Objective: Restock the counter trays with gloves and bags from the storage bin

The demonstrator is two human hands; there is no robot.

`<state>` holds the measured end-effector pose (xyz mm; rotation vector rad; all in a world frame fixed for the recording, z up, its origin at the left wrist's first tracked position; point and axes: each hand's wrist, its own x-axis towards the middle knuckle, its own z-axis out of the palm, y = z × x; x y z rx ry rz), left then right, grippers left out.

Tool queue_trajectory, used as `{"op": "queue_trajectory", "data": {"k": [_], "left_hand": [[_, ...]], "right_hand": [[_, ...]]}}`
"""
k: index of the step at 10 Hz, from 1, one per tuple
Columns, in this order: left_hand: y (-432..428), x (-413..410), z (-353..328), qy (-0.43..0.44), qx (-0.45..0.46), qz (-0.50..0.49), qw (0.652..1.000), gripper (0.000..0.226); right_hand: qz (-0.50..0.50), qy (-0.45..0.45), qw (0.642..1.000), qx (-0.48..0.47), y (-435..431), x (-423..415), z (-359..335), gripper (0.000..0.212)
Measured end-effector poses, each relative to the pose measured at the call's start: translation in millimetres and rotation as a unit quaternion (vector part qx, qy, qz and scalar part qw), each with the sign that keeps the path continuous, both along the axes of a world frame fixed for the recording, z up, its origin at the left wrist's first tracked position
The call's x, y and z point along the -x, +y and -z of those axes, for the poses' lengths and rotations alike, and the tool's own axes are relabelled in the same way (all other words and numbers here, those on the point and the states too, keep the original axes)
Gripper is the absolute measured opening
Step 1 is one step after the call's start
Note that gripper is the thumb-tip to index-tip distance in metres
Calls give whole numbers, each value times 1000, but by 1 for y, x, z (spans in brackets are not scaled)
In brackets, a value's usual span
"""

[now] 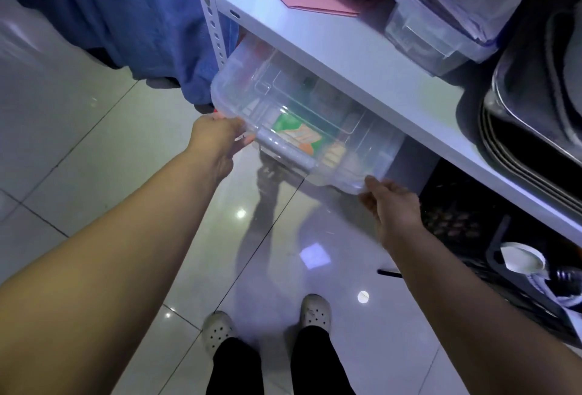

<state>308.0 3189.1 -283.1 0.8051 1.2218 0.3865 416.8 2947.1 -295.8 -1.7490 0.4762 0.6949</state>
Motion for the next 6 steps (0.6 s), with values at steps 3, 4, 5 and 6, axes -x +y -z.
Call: {"op": "queue_trajectory", "data": {"k": [3,4,5,6], "left_hand": [[-2,-45,5,63,-81,133,986,43],[-14,-46,3,52,-104,198,973,51],[-25,-40,-2,74,-125,244,959,55],[-39,-19,-6,103,-107,208,967,36]], "right_hand": [[-16,-92,995,25,30,-20,7,35],[6,-98,995,9,34,-28,9,25],[-36,-117,992,41,32,-30,12,23],[-128,-87,984,92,12,-21,16,20]]}}
